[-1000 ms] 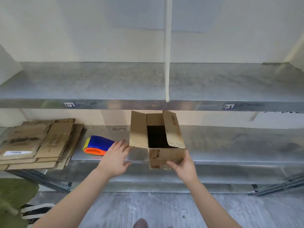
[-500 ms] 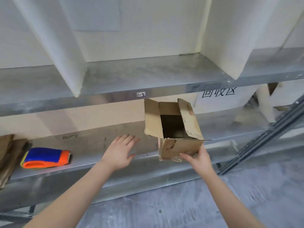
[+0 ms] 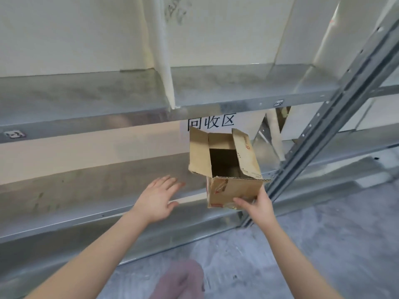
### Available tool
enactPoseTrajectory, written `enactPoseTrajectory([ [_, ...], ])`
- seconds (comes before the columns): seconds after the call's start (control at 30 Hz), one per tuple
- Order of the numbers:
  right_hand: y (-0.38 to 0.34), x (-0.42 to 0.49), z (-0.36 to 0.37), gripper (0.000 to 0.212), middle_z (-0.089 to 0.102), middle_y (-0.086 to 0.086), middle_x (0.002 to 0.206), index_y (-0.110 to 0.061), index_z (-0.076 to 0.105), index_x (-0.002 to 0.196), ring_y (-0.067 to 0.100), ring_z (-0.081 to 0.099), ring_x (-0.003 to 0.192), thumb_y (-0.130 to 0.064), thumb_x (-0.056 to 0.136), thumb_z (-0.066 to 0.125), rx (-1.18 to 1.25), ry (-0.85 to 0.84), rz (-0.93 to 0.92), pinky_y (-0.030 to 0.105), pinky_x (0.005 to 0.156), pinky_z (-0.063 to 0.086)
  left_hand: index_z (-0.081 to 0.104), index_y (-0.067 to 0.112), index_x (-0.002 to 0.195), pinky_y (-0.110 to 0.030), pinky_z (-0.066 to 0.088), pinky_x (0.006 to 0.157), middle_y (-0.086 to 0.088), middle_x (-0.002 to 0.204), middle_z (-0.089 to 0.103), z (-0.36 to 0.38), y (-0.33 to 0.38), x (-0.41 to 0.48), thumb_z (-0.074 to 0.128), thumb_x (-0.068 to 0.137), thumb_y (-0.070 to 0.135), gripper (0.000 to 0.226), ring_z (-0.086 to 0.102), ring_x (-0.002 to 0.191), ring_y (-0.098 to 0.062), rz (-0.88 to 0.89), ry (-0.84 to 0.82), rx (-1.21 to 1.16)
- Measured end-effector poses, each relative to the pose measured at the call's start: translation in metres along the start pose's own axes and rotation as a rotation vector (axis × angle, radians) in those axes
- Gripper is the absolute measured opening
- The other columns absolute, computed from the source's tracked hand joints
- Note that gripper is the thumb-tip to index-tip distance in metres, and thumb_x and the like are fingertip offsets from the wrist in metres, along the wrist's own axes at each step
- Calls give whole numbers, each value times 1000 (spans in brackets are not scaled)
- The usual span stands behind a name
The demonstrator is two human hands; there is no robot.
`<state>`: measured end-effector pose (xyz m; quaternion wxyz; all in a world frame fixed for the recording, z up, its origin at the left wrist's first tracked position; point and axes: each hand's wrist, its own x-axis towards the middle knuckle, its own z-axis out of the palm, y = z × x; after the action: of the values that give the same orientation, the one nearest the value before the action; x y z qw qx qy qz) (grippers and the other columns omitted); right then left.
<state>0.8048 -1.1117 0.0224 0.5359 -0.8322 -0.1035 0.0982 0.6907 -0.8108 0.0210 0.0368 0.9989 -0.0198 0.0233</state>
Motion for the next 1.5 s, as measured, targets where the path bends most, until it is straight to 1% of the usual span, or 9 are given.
enactPoseTrajectory([
  [0.13, 18, 39, -42, 71, 58, -24, 111, -32, 40, 125, -23, 53, 93, -15, 73, 84, 17, 20, 23, -1, 73, 41, 47, 25, 139, -44, 34, 109, -4, 143, 50, 14, 30, 60, 61, 84, 43, 59, 46, 132, -30, 44, 14, -23],
  [0.27, 33, 83, -75, 70, 59, -23, 113, -34, 40, 126, -15, 54, 98, -19, 73, 85, 2, -8, 54, 5, 74, 43, 33, 26, 147, -39, 26, 114, -3, 153, 34, 22, 56, 120, 51, 91, 47, 63, 32, 141, -28, 30, -54, -118],
  [0.5, 66, 153, -110, 77, 59, -21, 118, -35, 38, 133, -9, 54, 105, -22, 73, 84, -3, -56, 120, 14, 86, 44, 9, 38, 150, -39, 30, 114, 0, 155, 28, 45, 120, 206, 58, 82, 62, 88, 35, 139, -19, -141, -228, -806],
  [0.6, 81, 178, -118, 70, 60, -19, 115, -34, 44, 125, -6, 55, 105, -17, 71, 85, -29, -74, 130, 8, 79, 44, 18, 47, 138, -36, 36, 109, 6, 136, 44, 53, 148, 229, 64, 87, 46, 69, 44, 131, -16, -196, -253, -969],
  [0.77, 102, 203, -126, 68, 61, -12, 115, -29, 48, 117, 2, 58, 107, -22, 63, 89, 20, -87, 178, 28, 96, 48, 39, 31, 117, -10, 47, 79, 7, 117, 59, 64, 179, 257, 67, 89, 26, 40, 59, 94, 4, -392, -106, -1150],
  [0.9, 111, 208, -125, 72, 61, -19, 117, -36, 44, 121, 4, 57, 111, -23, 66, 89, 63, -40, 185, 32, 99, 45, 47, 30, 110, -21, 51, 83, 2, 117, 64, 73, 193, 270, 74, 83, 23, 39, 64, 95, -7, -552, 1, -1241],
  [1.1, 111, 200, -130, 71, 60, -4, 130, -29, 47, 134, 17, 53, 125, -31, 74, 84, 69, 73, 287, 38, 105, 44, 49, 37, 111, -31, 49, 95, 7, 116, 65, 75, 212, 277, 74, 82, 35, 38, 63, 106, -14, -622, 18, -1181],
  [1.23, 105, 186, -142, 84, 48, -2, 145, -23, 36, 146, 20, 45, 134, -31, 77, 82, 33, 20, 299, 38, 108, 40, 43, 25, 137, -28, 38, 100, 1, 134, 54, 66, 217, 266, 69, 84, 42, 61, 50, 125, -18, -590, -51, -985],
  [1.5, 87, 125, -133, 62, 47, -2, 143, -23, 42, 141, 20, 37, 137, -39, 87, 68, -350, 56, -25, 36, 111, 34, 31, 23, 148, -37, 14, 120, -3, 154, 32, 46, 190, 210, 48, 93, 52, 65, 21, 145, -24, -163, -69, -211],
])
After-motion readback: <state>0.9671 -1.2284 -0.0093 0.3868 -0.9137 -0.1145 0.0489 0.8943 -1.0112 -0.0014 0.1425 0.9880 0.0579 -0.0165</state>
